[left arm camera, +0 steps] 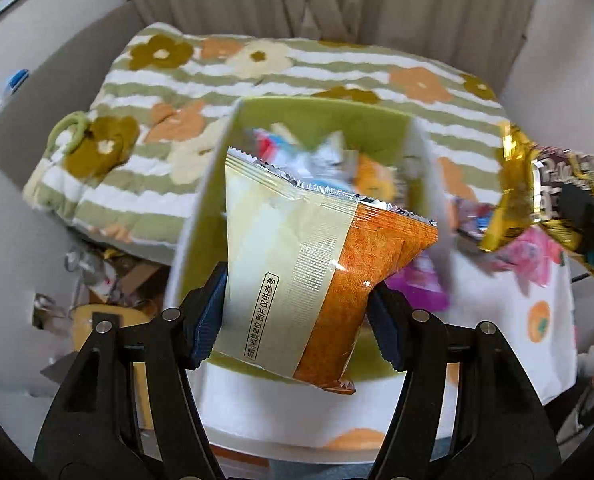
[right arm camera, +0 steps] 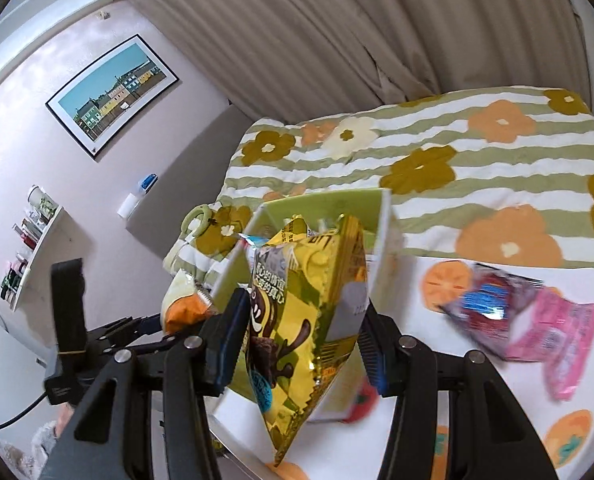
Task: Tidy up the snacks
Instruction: 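Carry both bags over the green box and open both tools to drop them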
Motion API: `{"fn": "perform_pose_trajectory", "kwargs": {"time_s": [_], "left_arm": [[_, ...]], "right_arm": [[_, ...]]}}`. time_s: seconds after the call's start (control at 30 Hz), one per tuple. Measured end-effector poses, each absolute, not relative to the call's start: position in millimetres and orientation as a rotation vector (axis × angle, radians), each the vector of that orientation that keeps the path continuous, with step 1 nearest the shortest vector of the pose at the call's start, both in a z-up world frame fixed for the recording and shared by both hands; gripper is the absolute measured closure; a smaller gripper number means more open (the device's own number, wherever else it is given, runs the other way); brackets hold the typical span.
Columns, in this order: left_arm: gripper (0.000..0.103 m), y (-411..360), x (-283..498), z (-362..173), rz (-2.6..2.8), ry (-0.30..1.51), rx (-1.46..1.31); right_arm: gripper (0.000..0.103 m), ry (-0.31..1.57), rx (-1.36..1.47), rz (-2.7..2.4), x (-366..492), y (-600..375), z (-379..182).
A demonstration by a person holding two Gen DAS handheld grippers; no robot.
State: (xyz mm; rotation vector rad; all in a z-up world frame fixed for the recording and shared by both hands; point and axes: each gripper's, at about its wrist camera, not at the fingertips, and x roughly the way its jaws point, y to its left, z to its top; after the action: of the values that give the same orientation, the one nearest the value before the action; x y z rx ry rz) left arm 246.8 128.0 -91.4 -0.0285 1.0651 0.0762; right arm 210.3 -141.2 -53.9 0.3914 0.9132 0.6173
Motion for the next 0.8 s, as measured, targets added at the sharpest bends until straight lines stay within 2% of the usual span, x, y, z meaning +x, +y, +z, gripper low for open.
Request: {"fn": "perform_pose_trajectory", "kwargs": {"time_s": [0.13,0.17,0.23,0.27,0.5,0.8], "left_arm": [[0.042,155.3,265.3,-111.3,0.031,1.099,-0.034],[0.038,159.1,269.2,-115.4,0.022,1.1,-0.023],[0.018,159.8,274.4,-121.2,-0.001,1.101,0.011],[0.002,160.2,275.0,-123.5,-0.016,1.097,0.025],[0.0,175.8,267.0,-135.2,-0.114,1.086,0.062],[0.0,205.9,252.9,-124.3,-0.084,1.062,-0.006]], "right_arm": [[0.055,0.927,0.381,0.59,219.8,-106.7,-55.4],[0.055,0.935,0.383,0.581,222.5,-98.0,-57.7],[0.055,0.949,0.382,0.565,226.2,-86.1,-62.7],[0.055,0.955,0.378,0.551,226.9,-80.8,-65.9],[0.055,1.003,0.385,0.485,224.3,-61.8,-83.1],[0.055,1.055,0.288,0.573,229.1,-30.9,-88.1]]}}
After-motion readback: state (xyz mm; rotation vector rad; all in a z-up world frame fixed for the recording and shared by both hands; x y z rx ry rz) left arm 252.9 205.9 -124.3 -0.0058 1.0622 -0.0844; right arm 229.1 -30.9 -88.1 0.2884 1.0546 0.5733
